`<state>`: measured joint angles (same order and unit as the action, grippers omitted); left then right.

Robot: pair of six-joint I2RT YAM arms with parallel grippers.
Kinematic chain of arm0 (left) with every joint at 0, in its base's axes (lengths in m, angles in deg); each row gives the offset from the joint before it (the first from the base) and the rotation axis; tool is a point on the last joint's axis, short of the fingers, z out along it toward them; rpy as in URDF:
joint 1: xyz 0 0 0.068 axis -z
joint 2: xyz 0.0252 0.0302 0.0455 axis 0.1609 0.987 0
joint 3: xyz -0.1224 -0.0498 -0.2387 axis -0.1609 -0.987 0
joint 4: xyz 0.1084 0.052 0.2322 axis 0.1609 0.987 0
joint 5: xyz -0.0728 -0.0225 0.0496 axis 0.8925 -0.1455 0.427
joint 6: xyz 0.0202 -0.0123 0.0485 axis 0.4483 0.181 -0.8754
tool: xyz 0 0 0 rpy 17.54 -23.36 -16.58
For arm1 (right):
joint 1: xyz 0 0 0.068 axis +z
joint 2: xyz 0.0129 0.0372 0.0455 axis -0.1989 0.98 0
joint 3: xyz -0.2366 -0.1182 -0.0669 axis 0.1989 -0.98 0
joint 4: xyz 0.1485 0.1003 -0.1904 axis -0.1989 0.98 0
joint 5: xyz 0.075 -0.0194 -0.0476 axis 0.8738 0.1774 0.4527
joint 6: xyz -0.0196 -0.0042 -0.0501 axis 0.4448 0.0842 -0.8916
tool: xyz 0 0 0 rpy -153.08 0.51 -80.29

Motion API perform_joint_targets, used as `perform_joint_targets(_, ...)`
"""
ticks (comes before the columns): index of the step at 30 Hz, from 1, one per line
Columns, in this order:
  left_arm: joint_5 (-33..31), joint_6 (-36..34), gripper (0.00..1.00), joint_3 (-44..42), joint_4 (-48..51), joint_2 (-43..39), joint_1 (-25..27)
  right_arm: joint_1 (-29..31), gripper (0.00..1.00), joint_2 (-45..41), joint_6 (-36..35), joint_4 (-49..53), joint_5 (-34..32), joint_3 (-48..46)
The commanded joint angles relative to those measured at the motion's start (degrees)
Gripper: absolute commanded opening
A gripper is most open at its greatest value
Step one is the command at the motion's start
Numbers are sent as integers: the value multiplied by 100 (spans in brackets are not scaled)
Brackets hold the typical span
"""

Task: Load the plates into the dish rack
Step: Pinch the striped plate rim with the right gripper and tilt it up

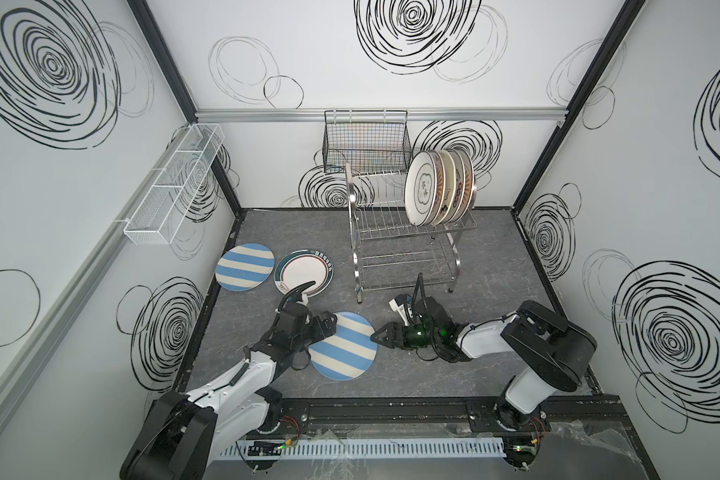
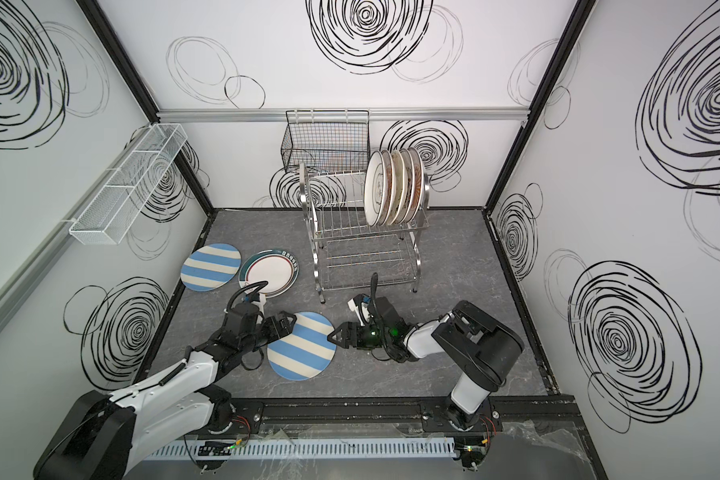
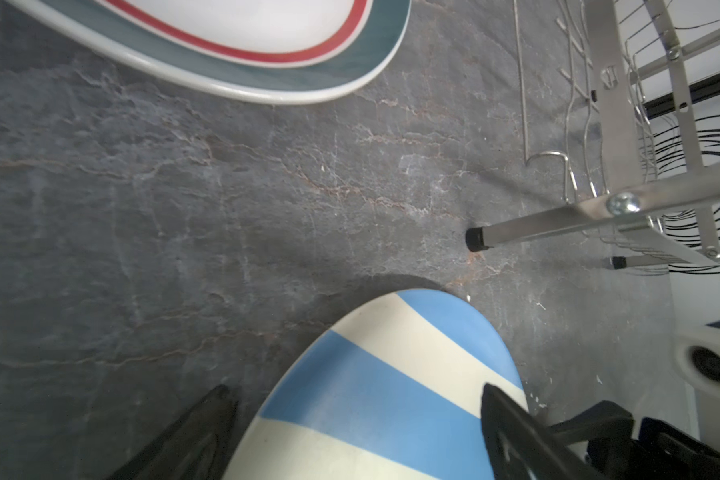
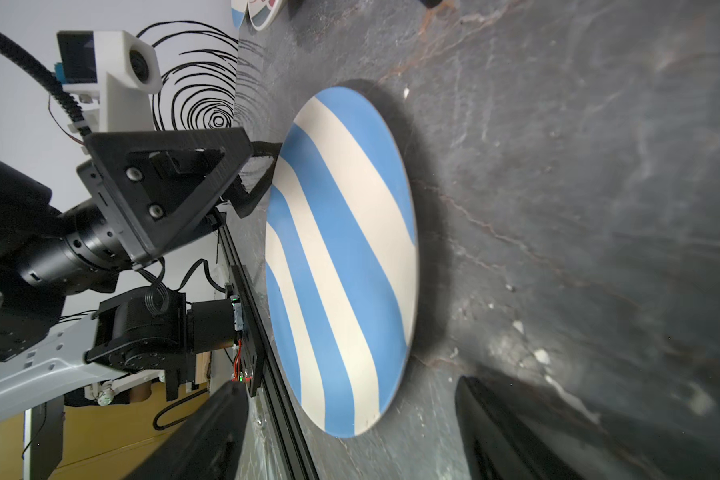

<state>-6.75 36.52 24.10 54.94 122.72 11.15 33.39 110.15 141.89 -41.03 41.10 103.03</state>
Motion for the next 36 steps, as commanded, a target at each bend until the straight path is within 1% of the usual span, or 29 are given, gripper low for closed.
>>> perform_joint_targets(1, 163, 215, 96, -188, 155, 39, 121, 53, 80, 326, 185, 35, 45, 67)
perform_joint_targets(6, 124, 200, 96, -223, 3, -23, 320, 74, 77, 615, 220, -103, 262, 214)
perform_joint_targets(13, 205, 241, 96, -223, -341, 139, 604, 92, 65, 601, 306, -312, 381, 307)
perform_joint_targets(17, 238, 229, 96, -113, -434, 232, 677, 93, 55, 403, 347, -302, 348, 329)
perform_joint_targets(26, 108, 92, 96, 223, -256, 299, 901, 93, 26, 31, 370, -75, 215, 350)
perform_joint_targets(33, 68, -96, 96, 540, -203, 403, 922, 93, 11, -190, 344, 194, 44, 378)
perform_joint_targets(36, 61, -159, 96, 735, -96, 426, 892, 91, 7, -377, 327, 353, -79, 354)
